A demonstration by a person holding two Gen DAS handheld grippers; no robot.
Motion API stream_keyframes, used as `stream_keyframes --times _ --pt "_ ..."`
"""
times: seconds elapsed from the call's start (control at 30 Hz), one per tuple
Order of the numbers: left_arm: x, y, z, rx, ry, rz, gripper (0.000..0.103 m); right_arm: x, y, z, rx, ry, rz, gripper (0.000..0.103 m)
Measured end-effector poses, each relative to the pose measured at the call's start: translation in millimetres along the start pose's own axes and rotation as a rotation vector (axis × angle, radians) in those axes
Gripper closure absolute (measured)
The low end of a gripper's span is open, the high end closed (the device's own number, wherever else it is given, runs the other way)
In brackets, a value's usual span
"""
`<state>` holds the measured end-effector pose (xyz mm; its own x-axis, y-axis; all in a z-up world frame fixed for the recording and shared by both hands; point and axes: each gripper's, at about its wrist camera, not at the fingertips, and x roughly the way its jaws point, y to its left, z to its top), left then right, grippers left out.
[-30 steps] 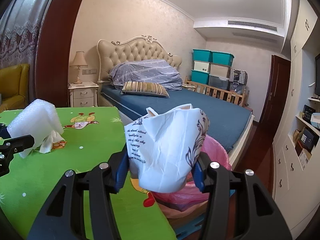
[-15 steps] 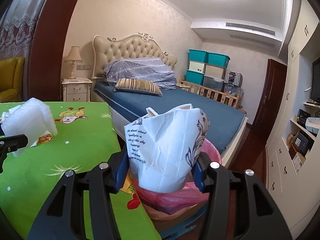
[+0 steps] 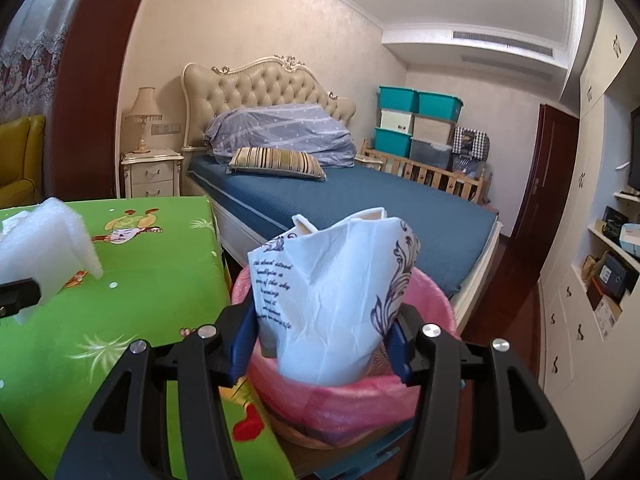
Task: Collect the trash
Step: 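Drop the paper bag into the pink bin with the right tool while the left drops the foam block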
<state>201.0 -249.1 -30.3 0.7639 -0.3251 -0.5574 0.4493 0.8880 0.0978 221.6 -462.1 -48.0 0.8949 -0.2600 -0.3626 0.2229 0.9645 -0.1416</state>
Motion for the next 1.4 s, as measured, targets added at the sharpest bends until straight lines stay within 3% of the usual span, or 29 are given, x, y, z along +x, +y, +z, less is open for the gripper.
stream_keyframes --times 0.27,0.37,0.4,0.53,0.83,0.87,0.9,0.97,1.0,1.13,1.4 --pt "28.0 -8.1 25.2 -0.028 0.024 -0.038 0.07 57.8 -25.7 1.9 0.051 0.078 0.017 0.049" --pt "43.1 -13.7 40.1 -0.047 0.042 -0.066 0.07 68.2 -43.3 -0.3 0.094 0.091 0.108 0.032" --pt "49.1 -16.4 46.4 -0.05 0.047 -0.075 0.07 67.6 -48.9 -1.2 0.102 0.081 0.118 0.026" --pt "69.8 -34.9 65.7 -0.048 0.062 -0.117 0.07 55.7 -71.5 -6.0 0.119 0.047 0.111 0.024" --pt "117.7 -110.7 93.6 0.013 0.088 -0.266 0.069 2.1 -130.7 -29.8 0.176 -0.001 -0.007 0.019" --pt "122.6 -117.5 94.7 0.018 0.094 -0.282 0.062 -1.5 -133.8 -31.4 0.184 -0.003 -0.013 0.019" --pt "128.1 -125.4 95.4 0.022 0.101 -0.296 0.046 -7.2 -136.3 -32.4 0.196 -0.008 -0.022 0.019" --pt "131.8 -127.8 95.7 0.01 0.092 -0.282 0.028 -17.1 -141.6 -34.9 0.217 -0.016 -0.033 0.018" --pt "130.0 -125.6 93.9 -0.007 0.084 -0.272 0.025 -20.9 -141.8 -35.5 0.221 -0.019 -0.036 0.018" --pt "108.8 -100.9 82.5 -0.032 0.077 -0.233 0.018 -33.1 -129.9 -34.1 0.202 -0.028 -0.012 0.017" --pt "19.0 -17.1 33.9 -0.005 -0.016 0.017 0.019 -41.9 -46.8 -13.1 0.106 -0.027 0.162 0.016"
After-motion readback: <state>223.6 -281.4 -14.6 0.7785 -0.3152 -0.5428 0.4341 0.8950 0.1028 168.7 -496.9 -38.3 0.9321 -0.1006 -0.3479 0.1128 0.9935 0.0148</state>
